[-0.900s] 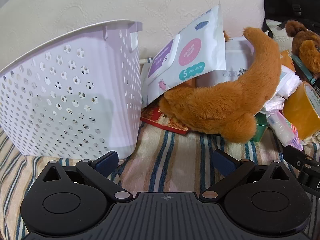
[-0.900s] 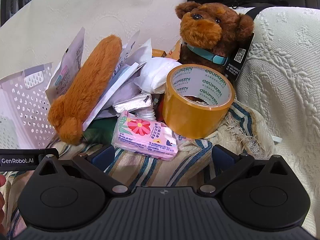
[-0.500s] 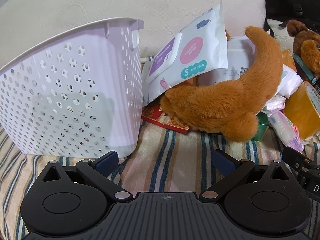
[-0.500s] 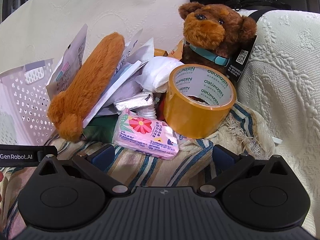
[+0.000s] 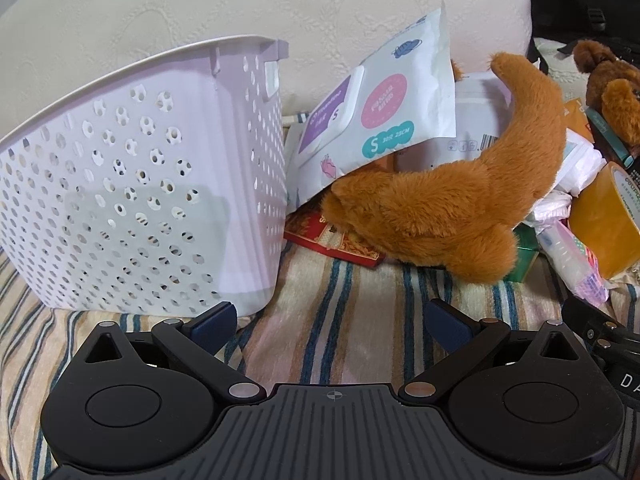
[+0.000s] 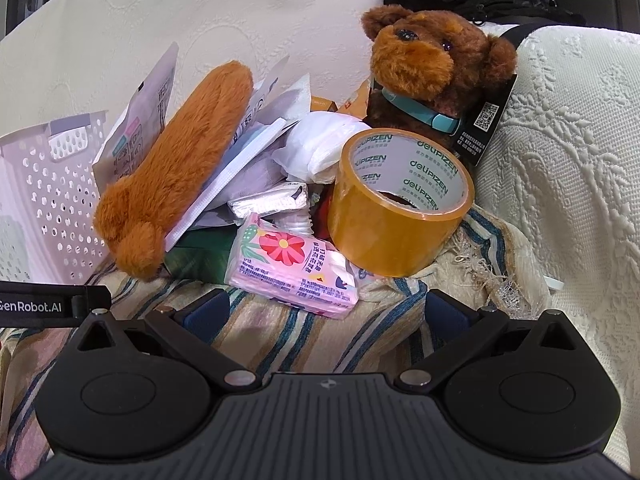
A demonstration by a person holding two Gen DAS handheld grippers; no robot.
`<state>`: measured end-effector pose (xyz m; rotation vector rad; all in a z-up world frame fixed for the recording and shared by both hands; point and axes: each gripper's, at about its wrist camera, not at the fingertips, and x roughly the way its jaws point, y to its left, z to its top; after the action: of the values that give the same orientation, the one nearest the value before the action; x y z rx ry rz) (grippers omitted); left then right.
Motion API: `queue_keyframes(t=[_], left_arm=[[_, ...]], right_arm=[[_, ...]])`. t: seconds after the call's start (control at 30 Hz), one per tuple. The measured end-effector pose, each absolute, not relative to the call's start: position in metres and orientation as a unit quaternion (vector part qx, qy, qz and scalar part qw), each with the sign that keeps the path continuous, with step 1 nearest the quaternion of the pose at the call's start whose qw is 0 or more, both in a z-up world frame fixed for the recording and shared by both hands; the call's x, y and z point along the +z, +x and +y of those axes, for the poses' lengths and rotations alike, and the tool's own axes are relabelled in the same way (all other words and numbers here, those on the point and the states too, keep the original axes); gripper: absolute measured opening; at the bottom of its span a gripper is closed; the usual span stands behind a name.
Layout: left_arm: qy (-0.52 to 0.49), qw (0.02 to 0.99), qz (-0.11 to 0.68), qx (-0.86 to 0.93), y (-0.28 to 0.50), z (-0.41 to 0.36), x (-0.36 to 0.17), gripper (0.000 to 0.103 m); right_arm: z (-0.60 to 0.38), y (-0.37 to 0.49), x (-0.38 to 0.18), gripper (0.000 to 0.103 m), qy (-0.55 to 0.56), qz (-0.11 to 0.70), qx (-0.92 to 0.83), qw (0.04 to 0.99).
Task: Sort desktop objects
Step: 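Move the right gripper toward the white glove packet in the pile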
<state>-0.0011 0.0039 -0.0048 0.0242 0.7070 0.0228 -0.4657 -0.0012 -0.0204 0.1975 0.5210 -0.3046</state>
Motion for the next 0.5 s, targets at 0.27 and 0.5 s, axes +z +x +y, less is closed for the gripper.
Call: queue_keyframes(t=[0.27,0.5], left_arm=[[0.002,0.937,0.35,0.014,-0.001,0.009,-0.005,0.103],[-0.007,0.937,0.348,0.022,-0.006,0.015,0.0,0.103]], right_arm=[[-0.009,-0.474,-0.012,0.103,0.141,0.236,-0.114,0.955],[-0.002,-0.478,0.023,0.103,0.176,0.211,-0.038,0.961]])
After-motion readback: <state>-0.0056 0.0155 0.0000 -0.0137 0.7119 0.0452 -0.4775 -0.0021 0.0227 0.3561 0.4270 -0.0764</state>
